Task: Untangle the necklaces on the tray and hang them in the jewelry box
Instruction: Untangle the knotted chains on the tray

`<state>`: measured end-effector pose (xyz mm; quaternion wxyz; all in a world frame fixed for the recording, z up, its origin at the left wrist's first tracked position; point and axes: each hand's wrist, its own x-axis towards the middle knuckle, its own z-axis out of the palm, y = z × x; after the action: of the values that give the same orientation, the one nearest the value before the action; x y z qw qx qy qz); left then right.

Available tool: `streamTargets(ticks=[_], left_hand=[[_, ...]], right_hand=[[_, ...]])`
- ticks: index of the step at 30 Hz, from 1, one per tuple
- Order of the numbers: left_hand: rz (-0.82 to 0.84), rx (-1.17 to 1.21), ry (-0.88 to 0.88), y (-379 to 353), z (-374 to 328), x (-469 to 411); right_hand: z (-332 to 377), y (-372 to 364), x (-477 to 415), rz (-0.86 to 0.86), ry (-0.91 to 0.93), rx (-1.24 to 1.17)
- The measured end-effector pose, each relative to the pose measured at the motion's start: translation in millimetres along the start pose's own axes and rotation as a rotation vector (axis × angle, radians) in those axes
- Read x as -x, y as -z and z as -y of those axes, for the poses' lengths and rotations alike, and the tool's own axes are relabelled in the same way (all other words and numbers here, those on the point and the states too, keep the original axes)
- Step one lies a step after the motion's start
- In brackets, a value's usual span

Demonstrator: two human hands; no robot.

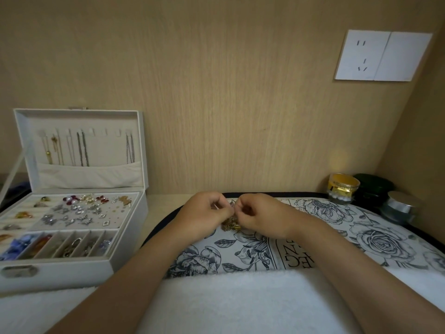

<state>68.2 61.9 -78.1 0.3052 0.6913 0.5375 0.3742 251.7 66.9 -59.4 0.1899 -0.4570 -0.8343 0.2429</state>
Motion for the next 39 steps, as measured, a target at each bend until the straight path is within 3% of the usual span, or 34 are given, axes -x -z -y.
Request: streamTargets(ticks=[4,8,11,19,23,27,32,39], left_hand=[[0.111,-0.156,-0.077,-5,0,-1],[0.217,-0.225,-0.075,-4,9,-3],[0.157,-0.096,-0.071,0,10,-1],[-0.054,-0.080,-0.193,-7,8,1],[-0.027,-0.028,-0.233,-7,9,3],[0.035,-0.120,-0.221,-3,15,3],[0.029,-0.207,-0.226,-7,14,5],[-0.004,-0.286,-0.178,-9,18,1]], right_hand=[[1,1,2,0.025,-0.042,0.077],[-3,0,0,0.019,-0.085,-0.215],[-4,3,1,0.050,-0.141,-0.436],[-5,4,-2,0.136,-0.190,-0.593],[-6,4,1,0.101,-0.161,-0.484],[-9,3,-1,-0.065,-0.186,-0.576],[-15,-2,-6,-0.198,-0.184,-0.267],[-9,-3,-5,-0.074,-0.155,0.120]])
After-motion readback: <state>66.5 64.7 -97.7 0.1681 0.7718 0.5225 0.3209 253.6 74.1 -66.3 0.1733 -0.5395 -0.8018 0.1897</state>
